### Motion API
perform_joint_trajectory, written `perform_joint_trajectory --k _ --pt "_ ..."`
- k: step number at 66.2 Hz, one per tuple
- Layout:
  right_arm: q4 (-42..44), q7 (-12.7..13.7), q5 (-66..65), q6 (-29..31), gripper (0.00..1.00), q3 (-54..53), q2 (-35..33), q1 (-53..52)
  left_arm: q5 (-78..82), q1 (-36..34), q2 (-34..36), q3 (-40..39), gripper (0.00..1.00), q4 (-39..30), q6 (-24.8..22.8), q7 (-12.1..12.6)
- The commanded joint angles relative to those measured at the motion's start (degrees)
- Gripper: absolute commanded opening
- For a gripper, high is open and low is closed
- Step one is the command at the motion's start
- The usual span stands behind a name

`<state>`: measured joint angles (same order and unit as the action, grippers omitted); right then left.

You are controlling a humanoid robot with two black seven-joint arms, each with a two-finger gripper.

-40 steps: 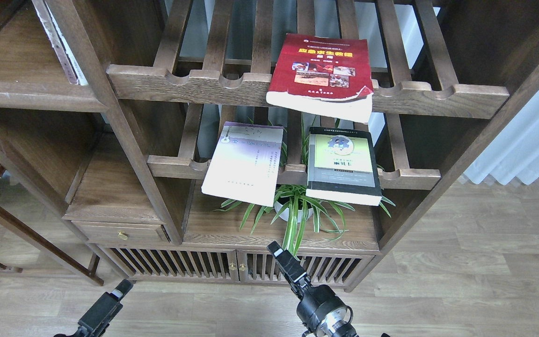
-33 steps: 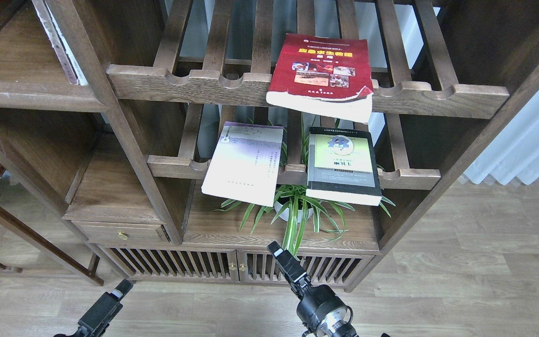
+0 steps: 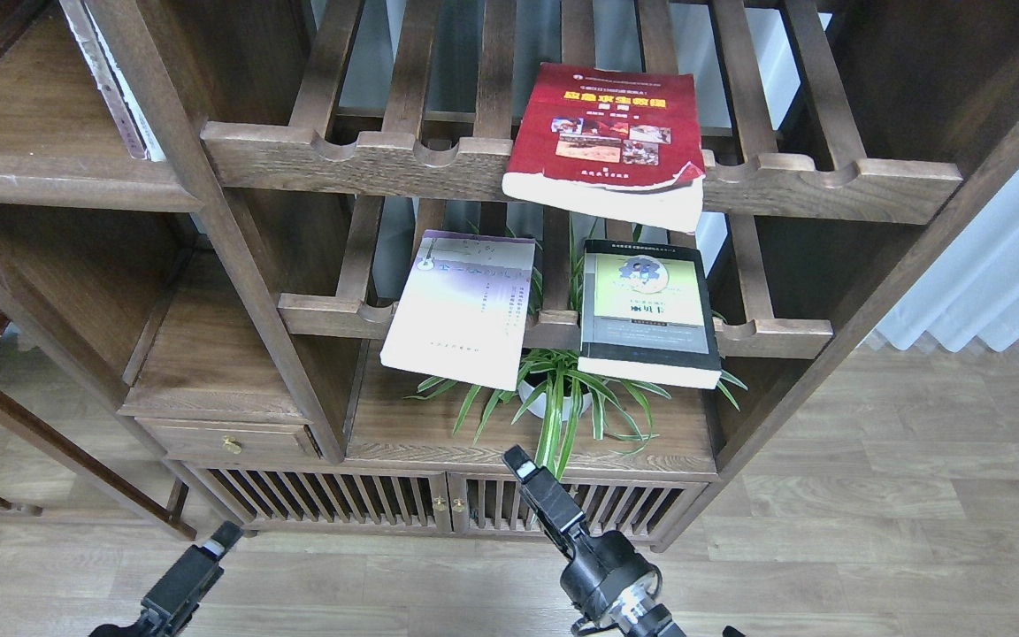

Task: Organize books on shelf
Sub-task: 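Raise the right gripper toward the dark green book on the middle shelf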

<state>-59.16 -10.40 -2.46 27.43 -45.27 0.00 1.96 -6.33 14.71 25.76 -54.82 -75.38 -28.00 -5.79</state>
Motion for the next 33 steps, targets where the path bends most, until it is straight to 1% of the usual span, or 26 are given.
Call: perform_joint_trajectory --k 1,19,26,33 --pt "5.7 0.0 0.0 0.6 1.0 0.7 0.0 -2.3 -0.1 -0.3 -0.3 0.4 1.0 0.0 0.0 -0.1" --pt "6.2 -0.1 0.4 0.6 1.0 1.2 -0.2 -2.2 0.1 -1.2 -1.5 0.7 1.0 0.2 0.0 -0.1" --pt "6.3 -0.1 0.5 0.6 1.0 1.1 -0.7 -0.9 0.0 -1.5 -1.5 0.9 1.0 1.6 0.0 0.4" --pt "6.8 0.6 0.5 0.6 1.0 2.1 -0.1 0.5 0.0 -1.6 -1.5 0.9 1.0 1.6 0.0 0.4"
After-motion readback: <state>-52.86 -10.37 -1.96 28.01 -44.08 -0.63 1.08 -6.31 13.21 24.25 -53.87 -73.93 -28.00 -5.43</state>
